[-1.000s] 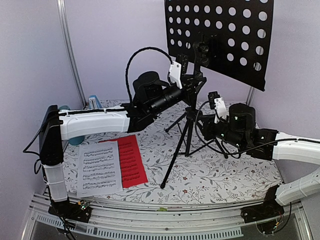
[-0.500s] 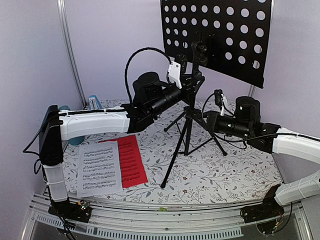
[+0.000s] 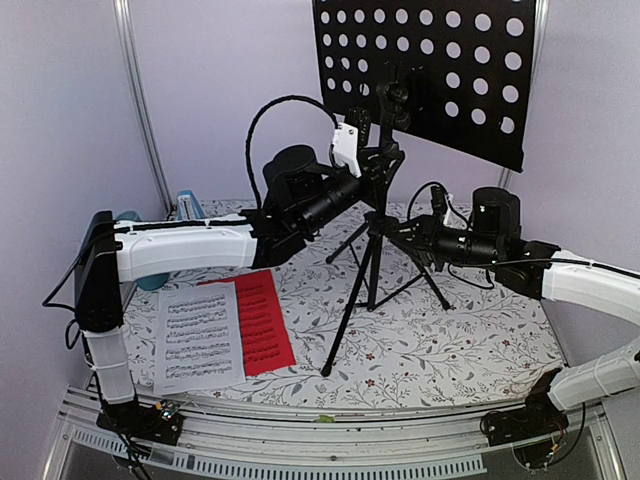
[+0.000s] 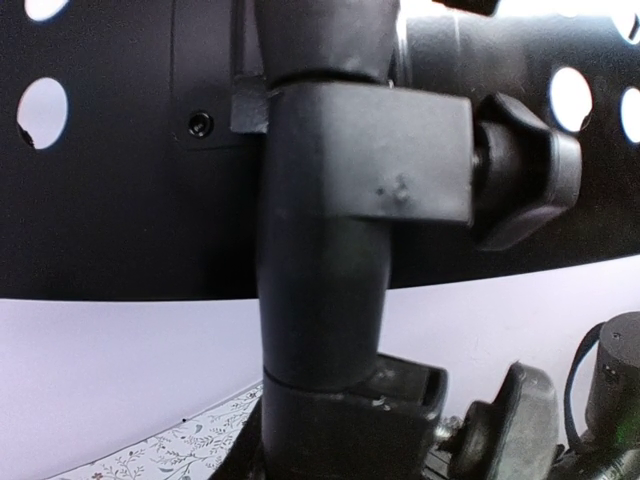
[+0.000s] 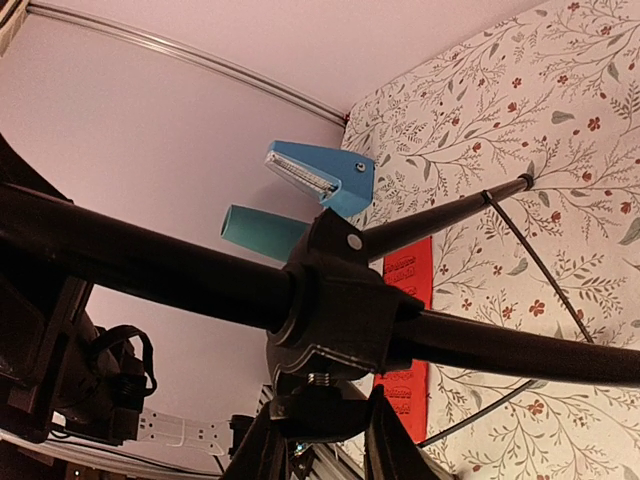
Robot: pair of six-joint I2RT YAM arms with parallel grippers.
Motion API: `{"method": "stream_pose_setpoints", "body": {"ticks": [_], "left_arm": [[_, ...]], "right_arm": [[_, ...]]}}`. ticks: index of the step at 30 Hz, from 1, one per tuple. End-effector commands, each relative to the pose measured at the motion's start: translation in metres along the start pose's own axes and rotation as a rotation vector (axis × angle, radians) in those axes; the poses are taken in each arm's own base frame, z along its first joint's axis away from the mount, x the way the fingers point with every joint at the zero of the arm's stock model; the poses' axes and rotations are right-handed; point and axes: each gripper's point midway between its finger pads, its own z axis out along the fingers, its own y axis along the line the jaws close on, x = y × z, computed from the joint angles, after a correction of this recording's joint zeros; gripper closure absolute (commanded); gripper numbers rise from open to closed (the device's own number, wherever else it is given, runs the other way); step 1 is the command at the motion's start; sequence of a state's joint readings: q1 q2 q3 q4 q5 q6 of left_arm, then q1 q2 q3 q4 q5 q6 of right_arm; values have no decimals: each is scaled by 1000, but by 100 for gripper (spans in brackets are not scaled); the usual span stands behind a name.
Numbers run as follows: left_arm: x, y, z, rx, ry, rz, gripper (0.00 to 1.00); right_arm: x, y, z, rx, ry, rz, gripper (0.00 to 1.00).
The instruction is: Set up the instrument practice props
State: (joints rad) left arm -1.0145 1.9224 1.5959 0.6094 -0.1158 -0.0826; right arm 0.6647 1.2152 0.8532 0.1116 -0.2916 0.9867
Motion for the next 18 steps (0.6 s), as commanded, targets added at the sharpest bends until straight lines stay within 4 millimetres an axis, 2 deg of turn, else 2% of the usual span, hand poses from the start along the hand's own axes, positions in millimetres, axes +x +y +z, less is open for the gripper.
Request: {"method": "stream_pose_setpoints", "body": {"ticks": [1, 4, 7, 9, 11, 15, 18], "left_arm": [[-59, 0, -13, -29, -134, -26, 100], [-57, 0, -13, -31, -130, -22, 100], [-56, 0, -12, -34, -123, -15, 100], [-55, 1, -11, -38, -120, -10, 100], [-55, 2, -10, -42, -119, -6, 100], [-53, 1, -8, -40, -112, -1, 100], [-53, 0, -6, -37, -113, -3, 100]], "right_arm": [[-28, -4, -11, -3, -105, 172, 100], [-35, -4, -15, 19, -139, 109, 86], [-39, -5, -23, 48, -172, 3, 63], [-41, -4, -28, 61, -185, -76, 45], [-43, -2, -33, 72, -198, -146, 32], [-45, -3, -41, 103, -215, -313, 19], [-39, -7, -40, 107, -193, -439, 19]]}}
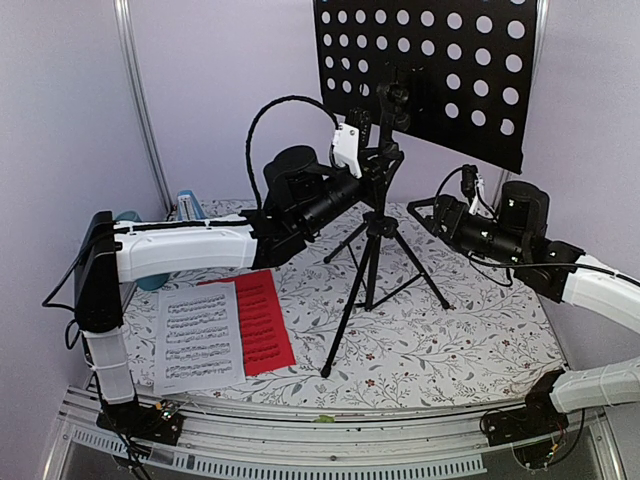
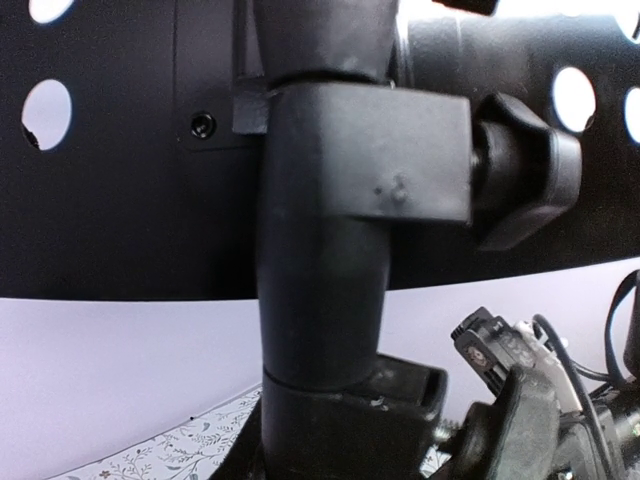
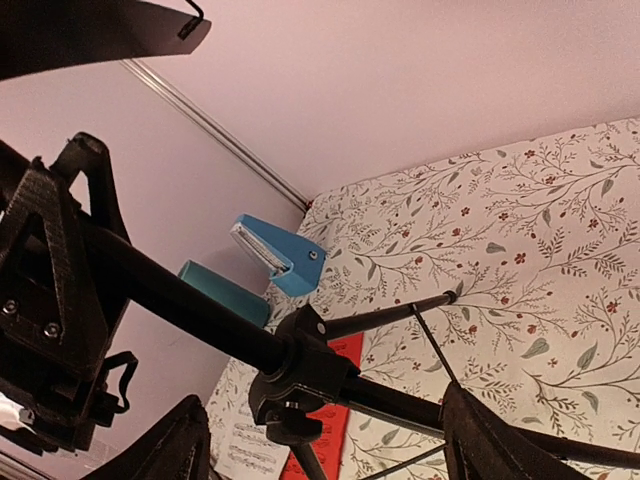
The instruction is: Set up the instrument practice props
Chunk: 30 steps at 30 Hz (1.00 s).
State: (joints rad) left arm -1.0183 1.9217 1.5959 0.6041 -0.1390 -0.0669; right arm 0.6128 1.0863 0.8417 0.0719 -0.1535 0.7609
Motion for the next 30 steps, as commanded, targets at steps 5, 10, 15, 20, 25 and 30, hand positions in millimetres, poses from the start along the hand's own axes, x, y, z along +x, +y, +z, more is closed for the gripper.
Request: {"method": "stream_pose_setpoints", "body": {"ticks": [5, 10, 15, 20, 25, 30], "left_arm": [[-52, -2, -3, -13, -113, -18, 100], [-51, -2, -2, -11, -110, -15, 100], [-49, -3, 1, -12, -108, -15, 100], [-46, -4, 3, -6, -103, -20, 100], [-45, -4, 4, -4, -101, -22, 100], [-43, -4, 5, -3, -102, -28, 100]], "right_arm": [[14, -17, -11, 49, -72, -475, 29], [15, 2, -24, 4, -163, -738, 34], [25, 18, -21, -29, -191, -941, 41], [39, 16, -4, 86, -175, -1211, 39], [35, 17, -2, 150, -184, -1346, 40], [33, 19, 2, 205, -194, -1439, 44]]}}
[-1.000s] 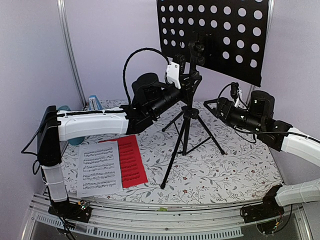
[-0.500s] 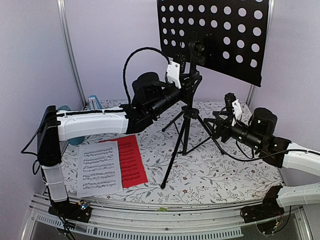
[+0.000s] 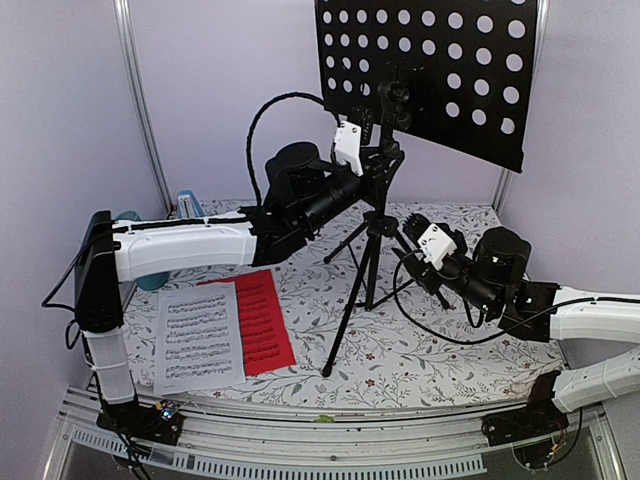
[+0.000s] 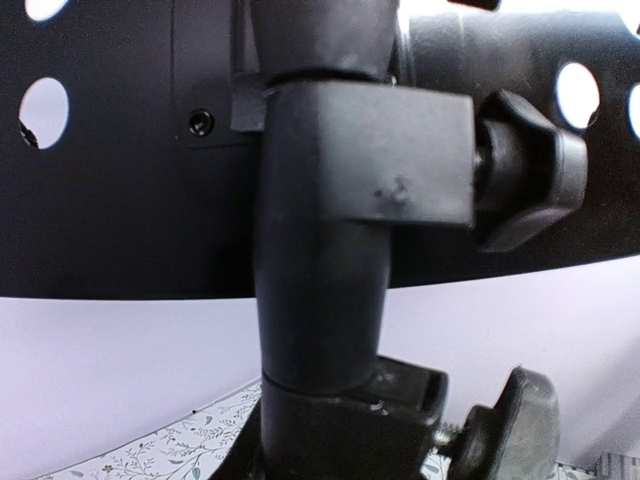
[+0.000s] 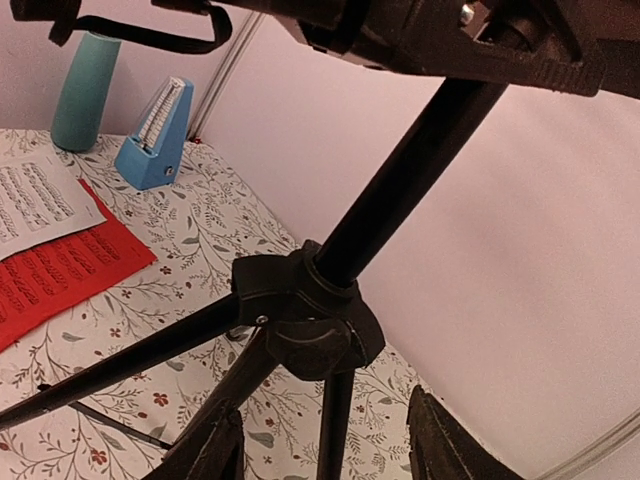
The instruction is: Set up the instrument practice props
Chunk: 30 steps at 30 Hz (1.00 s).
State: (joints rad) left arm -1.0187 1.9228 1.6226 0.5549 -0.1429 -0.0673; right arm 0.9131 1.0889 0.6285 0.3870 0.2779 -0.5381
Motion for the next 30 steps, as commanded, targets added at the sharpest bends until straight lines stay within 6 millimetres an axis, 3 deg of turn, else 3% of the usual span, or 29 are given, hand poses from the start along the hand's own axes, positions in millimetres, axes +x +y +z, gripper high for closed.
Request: {"method": "stream_pose_setpoints", "body": {"ticks": [1, 20, 30], "left_arm": [[-43, -5, 2, 3, -126, -34, 100], [-46, -5, 1, 11, -126, -31, 100], [-47, -6, 2, 16, -125, -27, 100]], "right_arm": [[-16, -13, 5, 89, -9, -143, 44], [-25, -7, 30, 88, 24, -381, 53], [-22, -4, 35, 72, 48, -403, 74]]}}
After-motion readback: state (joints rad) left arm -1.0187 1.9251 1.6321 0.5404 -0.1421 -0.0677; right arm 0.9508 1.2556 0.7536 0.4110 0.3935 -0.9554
